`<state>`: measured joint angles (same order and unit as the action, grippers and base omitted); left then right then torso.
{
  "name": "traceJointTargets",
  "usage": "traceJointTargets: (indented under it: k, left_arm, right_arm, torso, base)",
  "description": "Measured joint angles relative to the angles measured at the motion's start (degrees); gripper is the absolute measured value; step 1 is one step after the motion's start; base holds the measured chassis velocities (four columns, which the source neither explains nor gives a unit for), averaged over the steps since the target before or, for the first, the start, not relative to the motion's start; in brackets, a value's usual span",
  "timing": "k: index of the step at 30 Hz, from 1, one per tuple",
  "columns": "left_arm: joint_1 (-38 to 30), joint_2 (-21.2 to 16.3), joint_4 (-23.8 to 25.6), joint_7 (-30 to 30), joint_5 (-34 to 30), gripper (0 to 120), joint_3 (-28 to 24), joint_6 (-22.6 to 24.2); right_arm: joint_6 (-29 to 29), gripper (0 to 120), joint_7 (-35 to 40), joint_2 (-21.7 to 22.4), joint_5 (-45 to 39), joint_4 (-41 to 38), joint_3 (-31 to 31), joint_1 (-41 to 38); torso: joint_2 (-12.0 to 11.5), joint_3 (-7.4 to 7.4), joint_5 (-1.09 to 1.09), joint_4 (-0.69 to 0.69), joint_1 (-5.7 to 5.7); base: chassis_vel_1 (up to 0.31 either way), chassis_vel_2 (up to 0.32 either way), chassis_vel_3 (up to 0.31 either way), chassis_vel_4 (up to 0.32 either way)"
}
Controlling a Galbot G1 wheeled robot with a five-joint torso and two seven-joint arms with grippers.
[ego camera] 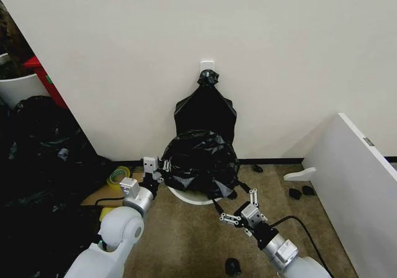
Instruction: Place the garbage bag over the trash bin.
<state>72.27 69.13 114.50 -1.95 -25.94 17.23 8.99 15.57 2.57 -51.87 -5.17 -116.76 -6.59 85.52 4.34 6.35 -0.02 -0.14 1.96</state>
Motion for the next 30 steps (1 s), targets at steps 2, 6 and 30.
traceJointTargets:
  k: [2, 6, 30]
  left_arm:
    - [0.13, 0.9, -0.09, 0.02, 0.72, 1, -0.03, -0.07]
    - [0.37, 1.77, -0.26, 0.1, 1.58, 1, -0.18, -0.08]
    - [2.63, 2.3, 4.28, -2.65, -3.75, 1, 1.48, 3.57]
  right_arm:
    - [-0.02, 67, 0.0, 0.14, 0.05, 0.01, 0.39, -0.81]
    - [-1.32, 52, 0.66, 0.37, 0.36, -0.58, 0.4, -1.3]
    - [16.41, 0, -22.83, -1.47, 2.3, 4.18, -1.73, -2.8]
  torso:
    - [0.0, 0.0, 0.0, 0.0, 0.0]
    - [0.0, 0.0, -0.01, 0.0, 0.0]
    - [0.0, 0.0, -0.02, 0.0, 0.0]
  base:
    - [0.0, 0.0, 0.0, 0.0]
    - [0.0, 0.0, 0.0, 0.0]
    - [0.0, 0.0, 0.0, 0.0]
